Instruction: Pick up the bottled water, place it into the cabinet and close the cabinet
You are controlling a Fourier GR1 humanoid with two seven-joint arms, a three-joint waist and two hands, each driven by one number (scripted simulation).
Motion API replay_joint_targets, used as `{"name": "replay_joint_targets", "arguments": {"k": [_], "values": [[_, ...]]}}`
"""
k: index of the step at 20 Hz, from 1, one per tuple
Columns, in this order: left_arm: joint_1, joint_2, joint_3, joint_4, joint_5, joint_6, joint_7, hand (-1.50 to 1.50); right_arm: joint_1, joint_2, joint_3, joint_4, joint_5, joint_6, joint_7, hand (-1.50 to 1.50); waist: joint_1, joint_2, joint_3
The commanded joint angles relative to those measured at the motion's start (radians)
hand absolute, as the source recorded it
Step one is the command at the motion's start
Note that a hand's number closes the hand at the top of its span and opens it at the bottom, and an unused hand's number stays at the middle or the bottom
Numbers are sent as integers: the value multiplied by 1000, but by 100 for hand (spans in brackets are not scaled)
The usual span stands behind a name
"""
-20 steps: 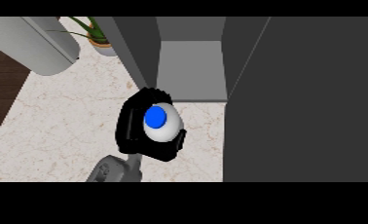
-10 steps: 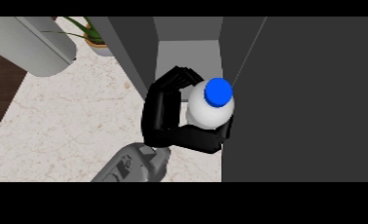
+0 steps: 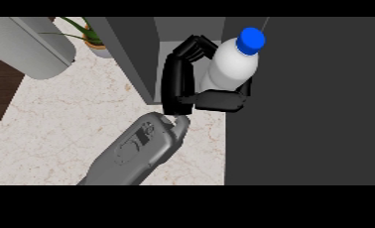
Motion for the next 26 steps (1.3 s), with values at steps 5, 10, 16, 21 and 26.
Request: {"name": "replay_joint_targets", "arguments": {"k": [5, 10, 16, 21, 26], "values": [[-63, 0, 81, 237, 17, -83, -89, 150, -1, -25, -85, -89, -178, -1, 73, -150, 0, 5, -1], [-136, 0, 55, 349, 45, -44, -113, 150, -2, -52, -121, -73, -190, 43, 62, -150, -8, 3, 0], [-158, 0, 151, 490, 94, -90, -192, 150, 13, -18, -113, -22, -167, 89, 2, -150, -14, 3, 0], [-230, 0, 239, 631, 131, -158, -252, 150, 4, -20, -114, -66, -216, 49, 63, -150, -14, 9, -1], [-291, 0, 235, 782, 144, -163, -349, 150, -45, -20, -76, -66, -164, 44, 84, -150, -23, 13, -1]]}}
